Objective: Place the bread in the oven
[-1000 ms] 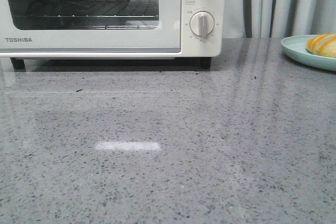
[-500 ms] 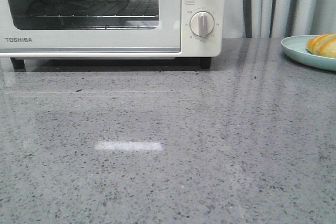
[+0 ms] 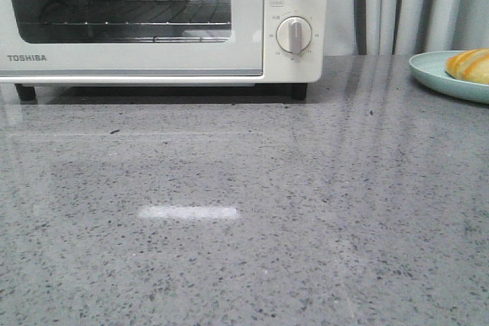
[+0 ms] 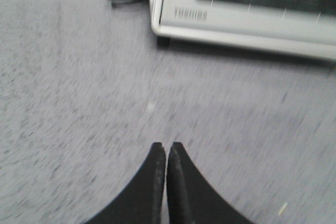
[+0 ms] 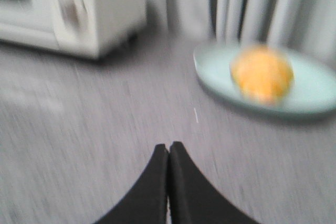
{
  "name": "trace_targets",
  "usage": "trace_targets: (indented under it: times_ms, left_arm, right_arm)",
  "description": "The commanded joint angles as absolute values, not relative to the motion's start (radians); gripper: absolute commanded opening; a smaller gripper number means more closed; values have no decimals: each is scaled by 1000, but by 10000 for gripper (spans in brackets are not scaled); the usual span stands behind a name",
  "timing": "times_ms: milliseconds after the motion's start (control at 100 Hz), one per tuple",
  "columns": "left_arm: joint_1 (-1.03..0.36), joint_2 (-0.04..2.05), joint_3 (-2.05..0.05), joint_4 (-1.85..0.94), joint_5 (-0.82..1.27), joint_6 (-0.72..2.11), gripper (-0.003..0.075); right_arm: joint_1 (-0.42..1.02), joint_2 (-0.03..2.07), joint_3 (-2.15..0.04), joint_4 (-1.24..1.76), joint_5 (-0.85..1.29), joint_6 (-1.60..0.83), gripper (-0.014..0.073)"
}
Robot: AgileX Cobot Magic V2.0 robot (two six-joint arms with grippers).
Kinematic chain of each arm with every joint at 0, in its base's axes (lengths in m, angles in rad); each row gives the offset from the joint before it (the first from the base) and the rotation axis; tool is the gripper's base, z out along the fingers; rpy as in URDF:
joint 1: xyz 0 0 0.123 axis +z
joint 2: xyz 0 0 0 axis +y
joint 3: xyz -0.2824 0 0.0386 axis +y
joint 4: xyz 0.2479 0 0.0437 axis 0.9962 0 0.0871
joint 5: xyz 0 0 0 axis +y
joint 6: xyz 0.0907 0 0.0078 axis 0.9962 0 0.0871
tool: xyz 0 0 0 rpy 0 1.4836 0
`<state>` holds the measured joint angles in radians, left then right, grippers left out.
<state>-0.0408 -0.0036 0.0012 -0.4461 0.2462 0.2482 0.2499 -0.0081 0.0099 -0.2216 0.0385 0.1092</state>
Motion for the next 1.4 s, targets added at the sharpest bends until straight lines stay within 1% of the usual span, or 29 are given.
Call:
trace_targets:
  times_ms: [0, 50, 130, 200, 360, 420, 500, 560, 690, 780, 880, 1020, 1240, 1390]
  left_arm:
    - [-39, -33, 23, -735, 70, 238, -21]
    - [-39, -33, 23, -873, 44, 238, -21]
    - [-39, -33, 23, -1043, 30, 238, -21]
    - [-39, -33, 23, -1138, 34, 238, -21]
    - [-39, -33, 21, -1327, 46, 238, -21]
    - [-39, -33, 7, -1321, 71, 243, -21]
    - [-39, -33, -31, -1280, 148, 313, -22]
    - [-39, -24, -78, -1241, 227, 410, -22]
    - [-39, 49, -199, -1144, 343, 607, -22]
    - [-39, 142, -287, -1104, 398, 719, -22]
    - [-39, 262, -381, -1102, 461, 874, -22]
    - [-39, 438, -517, -1102, 540, 983, -21]
    - [-135, 632, -686, -1102, 432, 1075, -21]
    - [-196, 797, -803, -1102, 413, 1114, -21]
  right_arm:
    - [246, -29, 22, -161, -237, 121, -70]
    - [246, -29, 22, -115, -328, 123, -70]
    - [246, -29, 22, -52, -363, 123, -70]
    - [246, -29, 22, 12, -314, 123, -70]
    - [246, -29, 20, 334, -199, 123, -69]
    - [246, -29, 6, 408, -182, 123, -69]
    - [246, -29, -40, 404, -119, 123, -69]
    - [246, -24, -82, 355, -37, 121, -69]
    - [246, 24, -196, 194, 208, 120, -69]
    - [246, 86, -257, 159, 293, 119, -69]
    - [246, 152, -312, 159, 303, 119, -70]
    - [246, 222, -375, 159, 303, 101, -70]
    - [246, 251, -391, 155, 303, 67, -69]
    - [246, 260, -389, 114, 303, 67, -69]
